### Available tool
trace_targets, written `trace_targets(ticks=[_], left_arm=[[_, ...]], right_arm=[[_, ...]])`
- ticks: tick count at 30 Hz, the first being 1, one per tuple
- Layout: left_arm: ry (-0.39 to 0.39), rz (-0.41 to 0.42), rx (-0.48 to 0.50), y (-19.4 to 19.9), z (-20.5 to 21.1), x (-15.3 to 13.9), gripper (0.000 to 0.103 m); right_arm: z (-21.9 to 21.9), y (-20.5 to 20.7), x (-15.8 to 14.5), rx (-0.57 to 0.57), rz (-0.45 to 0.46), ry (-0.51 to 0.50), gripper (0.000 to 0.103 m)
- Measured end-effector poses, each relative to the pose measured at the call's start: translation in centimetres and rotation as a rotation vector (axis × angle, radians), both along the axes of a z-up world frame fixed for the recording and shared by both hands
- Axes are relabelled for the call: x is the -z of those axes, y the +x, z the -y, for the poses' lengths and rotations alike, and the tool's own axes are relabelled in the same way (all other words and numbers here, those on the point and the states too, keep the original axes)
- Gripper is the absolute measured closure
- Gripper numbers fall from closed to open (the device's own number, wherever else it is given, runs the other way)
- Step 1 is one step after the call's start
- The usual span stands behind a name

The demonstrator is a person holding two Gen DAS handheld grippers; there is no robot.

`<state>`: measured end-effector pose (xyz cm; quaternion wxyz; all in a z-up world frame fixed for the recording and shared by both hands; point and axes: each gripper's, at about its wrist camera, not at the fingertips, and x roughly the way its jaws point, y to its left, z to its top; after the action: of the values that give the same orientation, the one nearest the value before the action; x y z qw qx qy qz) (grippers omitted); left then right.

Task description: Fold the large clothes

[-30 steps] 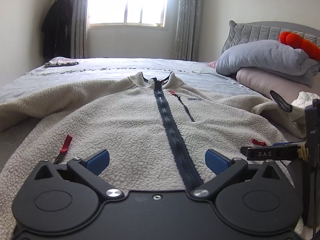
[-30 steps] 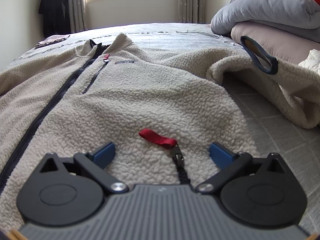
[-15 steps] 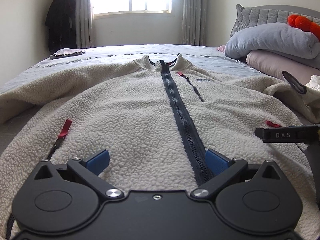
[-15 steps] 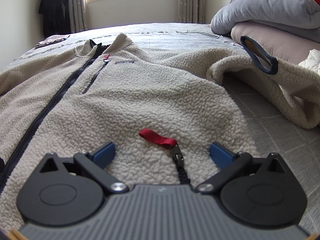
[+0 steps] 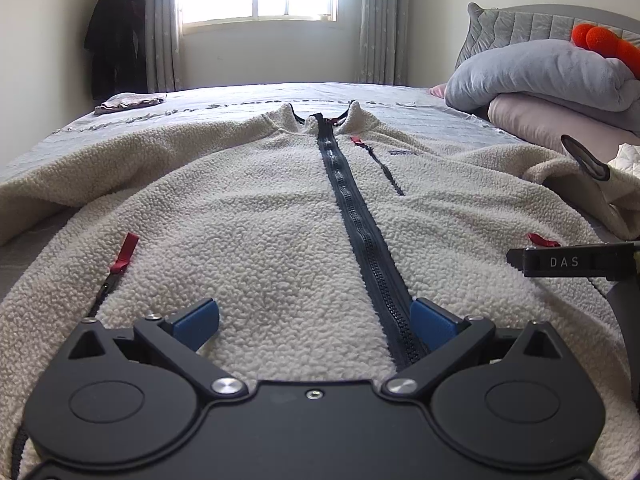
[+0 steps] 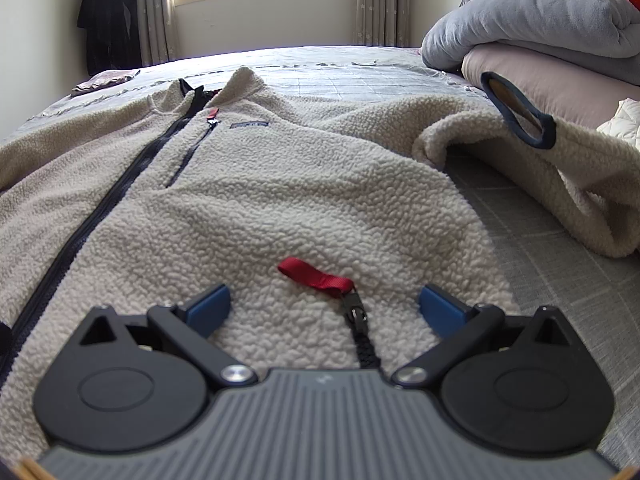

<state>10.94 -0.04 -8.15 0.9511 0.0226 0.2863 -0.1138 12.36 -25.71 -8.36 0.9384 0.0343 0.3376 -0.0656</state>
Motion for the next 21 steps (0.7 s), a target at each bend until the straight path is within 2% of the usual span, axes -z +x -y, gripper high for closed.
trace_targets(ticks=[21], left_arm=[[-0.046, 0.015, -0.014, -0.3, -1.0, -1.1, 0.000]], right_arm=[[0.0, 0.0, 0.0, 0.000, 0.001, 0.001, 0.000]])
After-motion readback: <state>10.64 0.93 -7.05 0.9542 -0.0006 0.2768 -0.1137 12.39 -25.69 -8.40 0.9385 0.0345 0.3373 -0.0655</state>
